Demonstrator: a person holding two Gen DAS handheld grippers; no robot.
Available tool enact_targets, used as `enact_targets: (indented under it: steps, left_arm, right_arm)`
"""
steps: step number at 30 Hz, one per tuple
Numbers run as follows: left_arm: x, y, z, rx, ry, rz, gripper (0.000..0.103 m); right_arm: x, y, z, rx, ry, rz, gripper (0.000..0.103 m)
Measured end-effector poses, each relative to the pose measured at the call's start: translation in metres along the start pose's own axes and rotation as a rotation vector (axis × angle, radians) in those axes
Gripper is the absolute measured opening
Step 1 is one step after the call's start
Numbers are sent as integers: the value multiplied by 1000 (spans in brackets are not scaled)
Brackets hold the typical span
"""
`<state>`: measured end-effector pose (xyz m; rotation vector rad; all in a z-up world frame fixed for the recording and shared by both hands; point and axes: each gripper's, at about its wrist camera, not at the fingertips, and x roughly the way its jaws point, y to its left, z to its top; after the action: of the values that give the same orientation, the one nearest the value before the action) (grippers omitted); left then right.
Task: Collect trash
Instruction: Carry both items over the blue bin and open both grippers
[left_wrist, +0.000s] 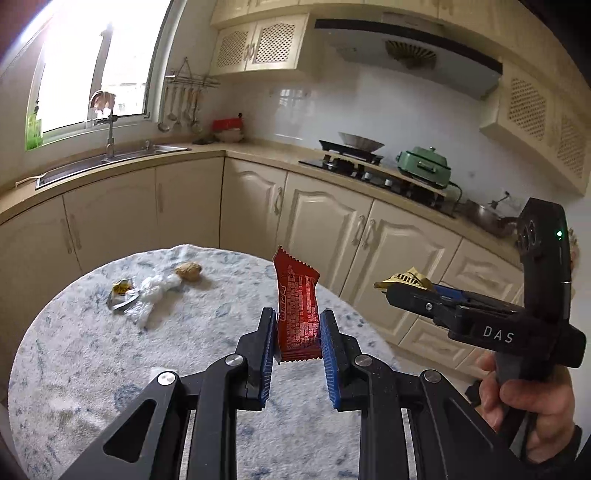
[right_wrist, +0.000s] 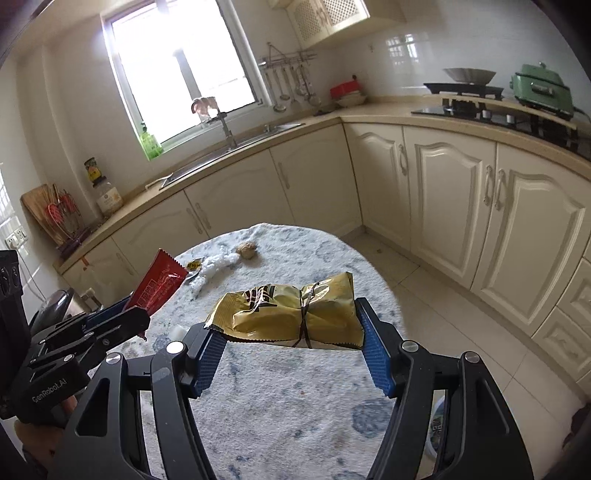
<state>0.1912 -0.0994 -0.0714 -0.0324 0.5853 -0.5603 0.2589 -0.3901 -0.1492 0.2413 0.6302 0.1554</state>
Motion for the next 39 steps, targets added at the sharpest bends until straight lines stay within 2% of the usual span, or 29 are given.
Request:
enact_targets:
  steps: [9,13,19,29,35,39]
  left_arm:
    - [36,-68,5,54,47,-154,20]
    - [70,-99,6,69,106,-213,20]
    - [128,-135,1,78,217,-272,20]
    - [230,-183,-8,115,417,-291,20]
    - [284,-207,-4,130,504,-291,20]
    - [323,-221,-7,128,562,-293,20]
  right_arm:
    - [-51,-90,-10,96,-40,-160,67]
    - [-64,-134,-22,150,-30,-236,67]
    - [-67,-199,-53,258,13,-301,67]
    - [-30,-282,-113,437,136,-315,67]
    - [-18,-313,-130,496,173,-318,67]
    - [-9,-333,-139,538,186,-320,71]
